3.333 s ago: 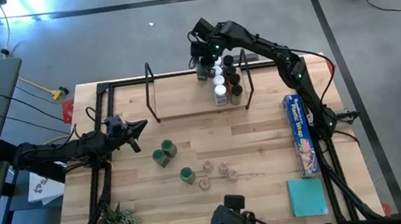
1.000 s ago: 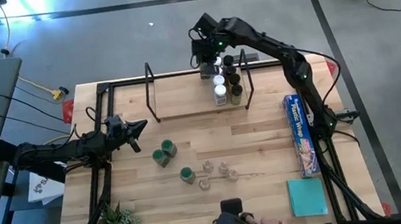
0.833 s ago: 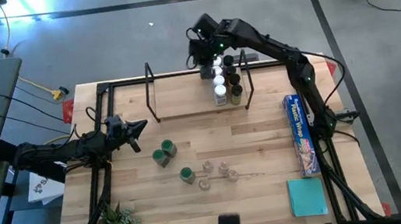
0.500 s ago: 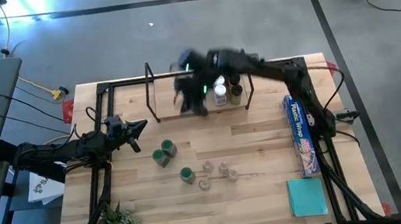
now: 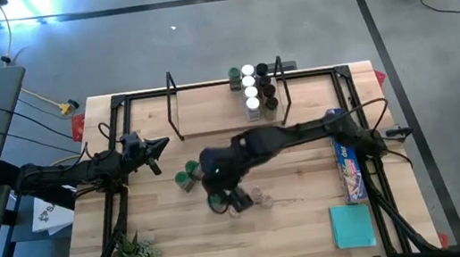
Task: Shelf spices
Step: Put the bottom green seasoning bottle on the shelf and align with the other green seasoning bottle
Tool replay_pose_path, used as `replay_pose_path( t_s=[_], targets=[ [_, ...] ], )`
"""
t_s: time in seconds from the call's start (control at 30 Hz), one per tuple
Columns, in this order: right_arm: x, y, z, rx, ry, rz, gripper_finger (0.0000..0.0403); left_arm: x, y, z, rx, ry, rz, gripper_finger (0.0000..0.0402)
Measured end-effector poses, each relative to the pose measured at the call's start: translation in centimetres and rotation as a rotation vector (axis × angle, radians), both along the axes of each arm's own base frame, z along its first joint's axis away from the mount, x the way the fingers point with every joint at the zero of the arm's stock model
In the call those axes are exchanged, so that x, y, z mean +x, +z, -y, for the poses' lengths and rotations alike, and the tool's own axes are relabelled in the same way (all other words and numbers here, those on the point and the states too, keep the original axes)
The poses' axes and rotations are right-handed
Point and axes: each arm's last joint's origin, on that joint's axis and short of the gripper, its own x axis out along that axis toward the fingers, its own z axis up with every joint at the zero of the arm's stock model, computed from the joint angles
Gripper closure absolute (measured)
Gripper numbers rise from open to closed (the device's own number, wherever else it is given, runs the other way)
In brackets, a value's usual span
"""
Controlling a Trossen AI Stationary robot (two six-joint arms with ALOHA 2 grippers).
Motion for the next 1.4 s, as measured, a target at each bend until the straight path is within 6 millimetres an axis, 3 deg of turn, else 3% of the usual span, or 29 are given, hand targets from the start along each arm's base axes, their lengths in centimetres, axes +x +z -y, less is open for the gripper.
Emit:
replay_pose_path(
  t_s=[0.2, 0.5, 0.87, 1.03, 1.33, 1.4],
  targets=[
    [1.9, -3.5, 0.4, -0.056, 0.041, -0.023, 0.0085, 0.0, 0.0, 0.0, 0.0, 0.0, 0.001, 0.0396],
    [4.0, -7.6, 2.8, 0.037, 0.13, -0.054, 0.008, 0.0, 0.0, 0.0, 0.0, 0.0, 0.001, 0.0396],
    [4.8, -10.6, 2.9, -0.005, 0.26, -0.061, 0.0081, 0.0, 0.0, 0.0, 0.0, 0.0, 0.0, 0.0396],
    [4.9, -11.2, 2.4, -0.044, 0.25, -0.067, 0.0102, 0.0, 0.0, 0.0, 0.0, 0.0, 0.001, 0.0396],
    [4.9, -11.3, 1.4, -0.024, 0.227, -0.084, 0.0211, 0.0, 0.0, 0.0, 0.0, 0.0, 0.001, 0.0396],
    [4.7, -11.1, 1.3, -0.003, 0.185, -0.104, 0.0212, 0.0, 0.0, 0.0, 0.0, 0.0, 0.0, 0.0396]
  ],
)
